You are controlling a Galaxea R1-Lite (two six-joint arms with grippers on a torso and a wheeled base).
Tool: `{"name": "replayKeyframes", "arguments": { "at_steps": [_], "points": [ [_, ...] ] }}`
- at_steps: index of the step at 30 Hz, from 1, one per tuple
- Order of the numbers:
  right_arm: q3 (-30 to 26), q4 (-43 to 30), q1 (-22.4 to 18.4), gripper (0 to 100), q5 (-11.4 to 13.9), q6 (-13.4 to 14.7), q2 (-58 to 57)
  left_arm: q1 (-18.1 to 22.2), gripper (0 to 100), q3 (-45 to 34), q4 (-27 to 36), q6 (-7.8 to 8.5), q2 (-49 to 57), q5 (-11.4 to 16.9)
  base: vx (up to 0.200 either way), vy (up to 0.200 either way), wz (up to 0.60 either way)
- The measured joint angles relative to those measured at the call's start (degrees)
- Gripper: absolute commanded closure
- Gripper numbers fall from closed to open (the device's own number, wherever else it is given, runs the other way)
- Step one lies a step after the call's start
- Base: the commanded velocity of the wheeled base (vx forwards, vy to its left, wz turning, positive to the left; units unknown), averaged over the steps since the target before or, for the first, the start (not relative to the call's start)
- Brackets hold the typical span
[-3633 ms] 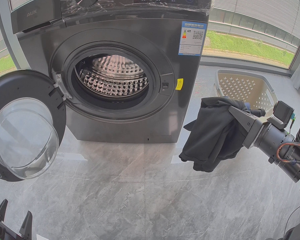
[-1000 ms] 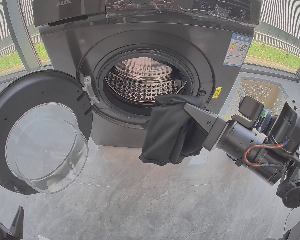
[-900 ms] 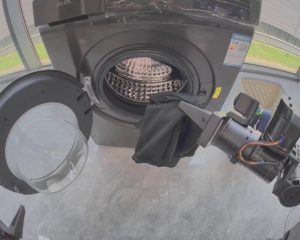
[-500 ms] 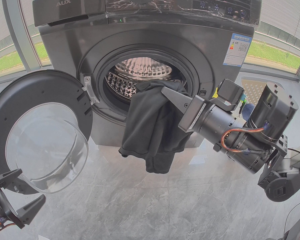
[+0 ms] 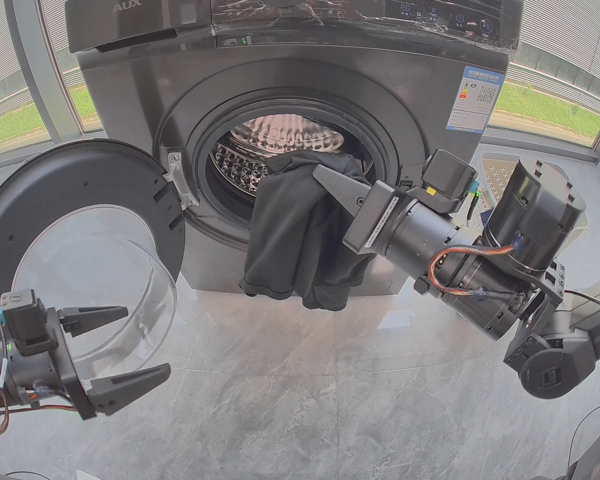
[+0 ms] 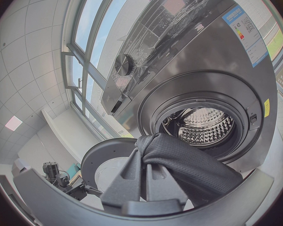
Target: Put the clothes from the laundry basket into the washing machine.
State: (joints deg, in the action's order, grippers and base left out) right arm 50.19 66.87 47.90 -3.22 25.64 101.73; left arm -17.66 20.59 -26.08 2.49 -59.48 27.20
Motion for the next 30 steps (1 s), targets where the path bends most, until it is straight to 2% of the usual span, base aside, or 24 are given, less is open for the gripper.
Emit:
{"name": "replayKeyframes", "arguments": {
  "at_steps": [6, 16, 26, 30],
  "points": [
    [0.11, -0.13, 0.26, 100, -0.17, -1.5, 0.12, -1.55, 0, 3.85, -3.36, -0.2, -8.46, 0.33, 0.0, 0.0, 0.0],
    [0.35, -0.41, 0.41, 100, -0.2, -1.89, 0.26, -3.39, 0, 6.86, -11.67, -0.35, -20.53, 0.85, 0.0, 0.0, 0.0],
    [0.37, -0.41, 0.76, 100, -0.28, -1.91, 0.56, -4.79, 0, 10.83, -13.49, -0.35, -28.53, 1.57, 0.0, 0.0, 0.0],
    [0.35, -0.27, 1.11, 100, -0.28, -1.91, 0.8, -4.83, 0, 12.09, -16.24, -0.41, -31.48, 1.78, 0.0, 0.0, 0.0]
  ]
}}
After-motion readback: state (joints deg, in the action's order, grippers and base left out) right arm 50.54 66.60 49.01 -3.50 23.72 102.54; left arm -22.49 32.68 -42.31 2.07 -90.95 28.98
